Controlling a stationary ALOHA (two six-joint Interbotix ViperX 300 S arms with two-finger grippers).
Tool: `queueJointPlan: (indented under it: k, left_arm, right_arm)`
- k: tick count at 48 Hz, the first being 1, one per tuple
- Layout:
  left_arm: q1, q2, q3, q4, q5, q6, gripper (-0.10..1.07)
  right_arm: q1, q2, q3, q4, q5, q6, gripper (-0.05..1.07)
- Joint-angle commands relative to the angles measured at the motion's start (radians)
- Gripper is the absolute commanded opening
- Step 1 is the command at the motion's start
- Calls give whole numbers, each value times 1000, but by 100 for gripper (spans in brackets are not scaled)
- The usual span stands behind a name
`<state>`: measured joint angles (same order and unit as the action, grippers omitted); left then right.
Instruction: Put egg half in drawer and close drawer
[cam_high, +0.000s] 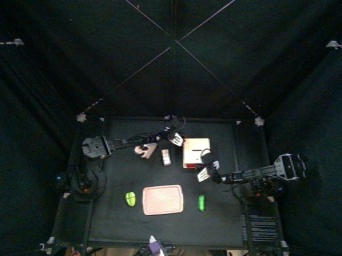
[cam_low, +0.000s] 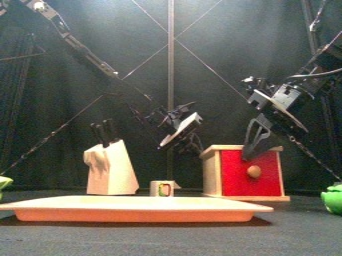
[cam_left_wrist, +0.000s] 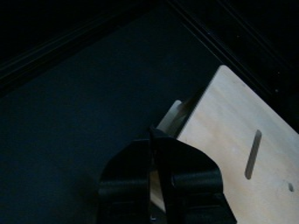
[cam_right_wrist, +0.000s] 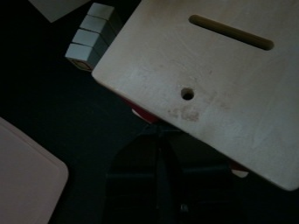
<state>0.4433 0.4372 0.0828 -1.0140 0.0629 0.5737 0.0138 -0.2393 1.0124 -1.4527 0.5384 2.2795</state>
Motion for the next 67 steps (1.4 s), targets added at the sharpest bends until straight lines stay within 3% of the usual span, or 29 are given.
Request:
queueJointPlan:
  k: [1,20,30,43,55,67]
  left_arm:
    - [-3,-48,-23,2,2,-2,39]
    - [-6,-175,8,37,-72,9,38]
    - [-11,-259,92,109,-74,8,38]
    - [-160,-419,253,204,-106,6,38]
    - [-330,-560,396,221,-201,8,38]
    - [-486,-623,574,236,-365,11,38]
  right_arm:
    - [-14,-6,-15,-6,3,0,5]
    - [44,-74,-34,-14,3,0,5]
    - [78,-112,-34,-11,3,2,5]
    - [97,-135,-34,-14,5,2,5]
    - [97,-183,-31,-14,5,2,5]
    - [137,-230,-37,-5,0,15,5]
